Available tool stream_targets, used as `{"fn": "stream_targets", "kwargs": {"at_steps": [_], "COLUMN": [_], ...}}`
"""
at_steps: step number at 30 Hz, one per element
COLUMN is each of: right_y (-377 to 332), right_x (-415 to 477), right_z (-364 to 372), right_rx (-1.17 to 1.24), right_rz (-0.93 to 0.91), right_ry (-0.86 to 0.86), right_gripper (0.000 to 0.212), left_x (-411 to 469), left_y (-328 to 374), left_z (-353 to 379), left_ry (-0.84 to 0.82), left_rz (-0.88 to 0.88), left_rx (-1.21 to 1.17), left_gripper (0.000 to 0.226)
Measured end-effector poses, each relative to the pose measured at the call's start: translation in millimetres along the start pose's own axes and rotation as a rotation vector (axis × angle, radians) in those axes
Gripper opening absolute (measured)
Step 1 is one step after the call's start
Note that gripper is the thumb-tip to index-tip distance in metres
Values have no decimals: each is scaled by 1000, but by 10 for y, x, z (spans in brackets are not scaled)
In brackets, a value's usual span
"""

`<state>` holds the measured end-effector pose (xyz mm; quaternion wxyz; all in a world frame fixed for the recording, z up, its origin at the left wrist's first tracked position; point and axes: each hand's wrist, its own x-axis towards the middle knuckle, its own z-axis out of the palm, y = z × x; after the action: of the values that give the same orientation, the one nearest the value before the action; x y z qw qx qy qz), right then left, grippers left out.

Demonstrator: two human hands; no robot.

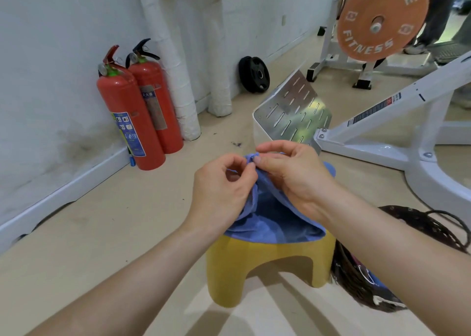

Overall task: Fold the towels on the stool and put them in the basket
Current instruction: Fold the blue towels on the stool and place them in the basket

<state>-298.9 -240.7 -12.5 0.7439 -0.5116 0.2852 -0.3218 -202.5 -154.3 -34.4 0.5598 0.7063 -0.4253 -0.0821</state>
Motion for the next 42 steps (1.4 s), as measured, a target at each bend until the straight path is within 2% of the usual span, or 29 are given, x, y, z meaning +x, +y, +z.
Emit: {"fn": "stream_targets", "kwargs": {"at_steps": [7,12,14,18,22,25,27,28,31,34,38,42], "right_y": [-18,-17,-9,3,-15,-30,-41,-50,-127,-210,-210,7], "right_x": [-64,-79,-81,-90,-97,-94,-106,-110,-122,-113,5,210], "right_z": [34,76,92,89,74,63,68,74,96,122,128,151], "right_rx": [-122,-276,-309,-351,-306,-330,-331,-343,-438,-483,-539,-960], "right_rz": [-161,-358,-421,-459,-419,-389,-370,-373,-422,-451,-390,-367], "right_ry": [30,86,105,82,-31,-82,-109,-114,-115,-132,-226,-109], "right_gripper": [18,16,16,17,24,34,40,41,46,48,37,14], "left_x": [71,104,118,147,209,228,231,242,289,356,437,585], "left_y": [55,158,188,217,179,139,126,126,163,170,186,331], "left_z": [-60,-95,-106,-155,-237,-265,-294,-316,-399,-473,-575,-862], "left_ry": [-74,-143,-163,-209,-232,-132,-24,-25,-167,-248,-82,173], "left_rz": [4,-190,-215,-173,-117,-48,64,138,288,183,126,127], "left_rx": [46,-97,-112,-52,18,84,146,163,180,132,-17,-159], "left_gripper": [24,29,28,26,28,21,21,23,17,12,14,16]}}
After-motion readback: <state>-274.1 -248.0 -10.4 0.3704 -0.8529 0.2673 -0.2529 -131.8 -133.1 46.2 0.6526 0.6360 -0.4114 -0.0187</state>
